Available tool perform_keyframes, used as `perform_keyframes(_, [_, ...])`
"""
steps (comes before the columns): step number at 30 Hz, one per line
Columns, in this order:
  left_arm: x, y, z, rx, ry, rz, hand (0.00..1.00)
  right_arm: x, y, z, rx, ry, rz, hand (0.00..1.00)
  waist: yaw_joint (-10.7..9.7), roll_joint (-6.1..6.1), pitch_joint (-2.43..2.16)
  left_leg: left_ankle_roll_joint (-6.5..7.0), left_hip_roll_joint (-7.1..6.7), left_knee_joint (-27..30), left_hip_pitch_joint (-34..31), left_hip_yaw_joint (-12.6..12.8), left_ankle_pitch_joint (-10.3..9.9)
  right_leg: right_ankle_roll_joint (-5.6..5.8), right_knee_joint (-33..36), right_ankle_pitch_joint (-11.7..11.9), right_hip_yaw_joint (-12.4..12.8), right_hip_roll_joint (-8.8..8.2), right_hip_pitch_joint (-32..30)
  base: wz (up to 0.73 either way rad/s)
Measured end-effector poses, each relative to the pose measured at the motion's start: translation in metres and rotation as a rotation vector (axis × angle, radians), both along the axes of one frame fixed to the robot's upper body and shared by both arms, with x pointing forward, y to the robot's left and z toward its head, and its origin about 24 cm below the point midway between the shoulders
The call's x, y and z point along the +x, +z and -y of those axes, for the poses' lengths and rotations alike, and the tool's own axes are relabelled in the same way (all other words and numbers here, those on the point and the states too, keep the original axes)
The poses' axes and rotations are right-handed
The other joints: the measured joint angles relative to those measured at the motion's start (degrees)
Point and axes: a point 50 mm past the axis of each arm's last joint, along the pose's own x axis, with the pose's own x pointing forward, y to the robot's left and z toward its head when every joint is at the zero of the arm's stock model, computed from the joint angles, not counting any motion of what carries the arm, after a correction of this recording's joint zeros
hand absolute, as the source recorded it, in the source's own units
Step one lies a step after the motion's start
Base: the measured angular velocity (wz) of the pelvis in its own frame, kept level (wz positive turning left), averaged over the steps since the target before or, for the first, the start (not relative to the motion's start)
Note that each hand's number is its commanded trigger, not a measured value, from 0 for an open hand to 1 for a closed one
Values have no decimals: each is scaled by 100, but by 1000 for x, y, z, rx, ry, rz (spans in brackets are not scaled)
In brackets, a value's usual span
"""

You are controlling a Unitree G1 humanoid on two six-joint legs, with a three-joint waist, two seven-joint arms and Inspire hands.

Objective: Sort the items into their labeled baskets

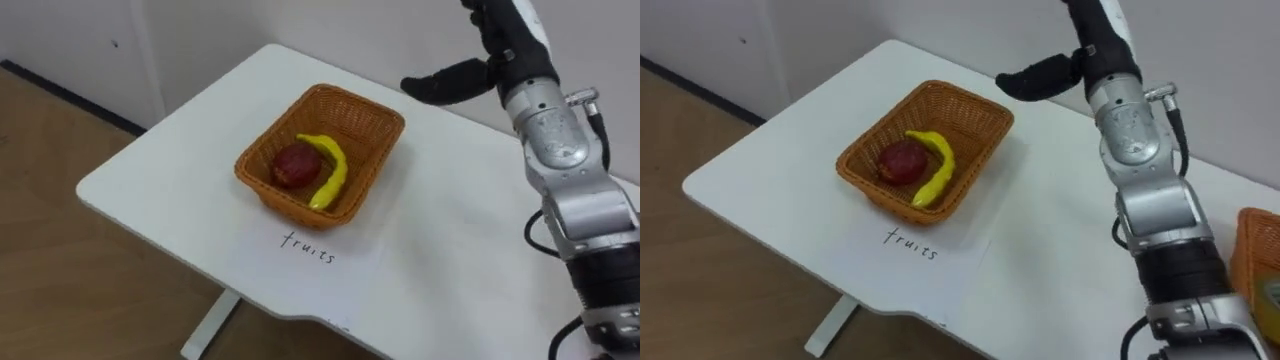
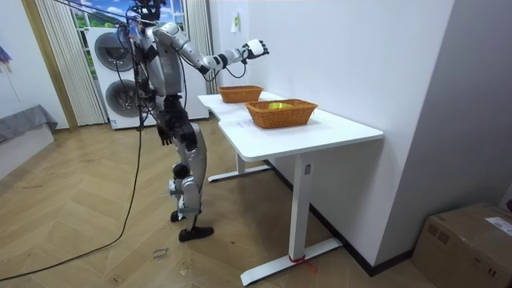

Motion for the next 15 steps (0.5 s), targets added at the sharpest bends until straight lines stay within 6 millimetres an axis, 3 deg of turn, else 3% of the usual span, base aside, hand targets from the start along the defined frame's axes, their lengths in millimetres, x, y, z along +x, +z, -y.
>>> perform_keyframes(7, [6,0,3,-22,51,53,0,-13,17,8,92,-35,112,0,-320,41,-5,18,60,-5,84,214,-26,-2,-5,70,195,50,4,-17])
perform_keyframes(11, [6,1,3,-13,55,72,0,-25,7,29,170,-113,116,0,-461,66,-11,23,83,2,150,331,-65,-1,-10,82,362,75,17,-18])
perform_keyframes(15, [3,0,3,-3,58,67,0,-33,2,46,200,-208,129,0,-626,167,-16,36,111,-5,142,486,-75,-7,3,115,452,85,-53,-19])
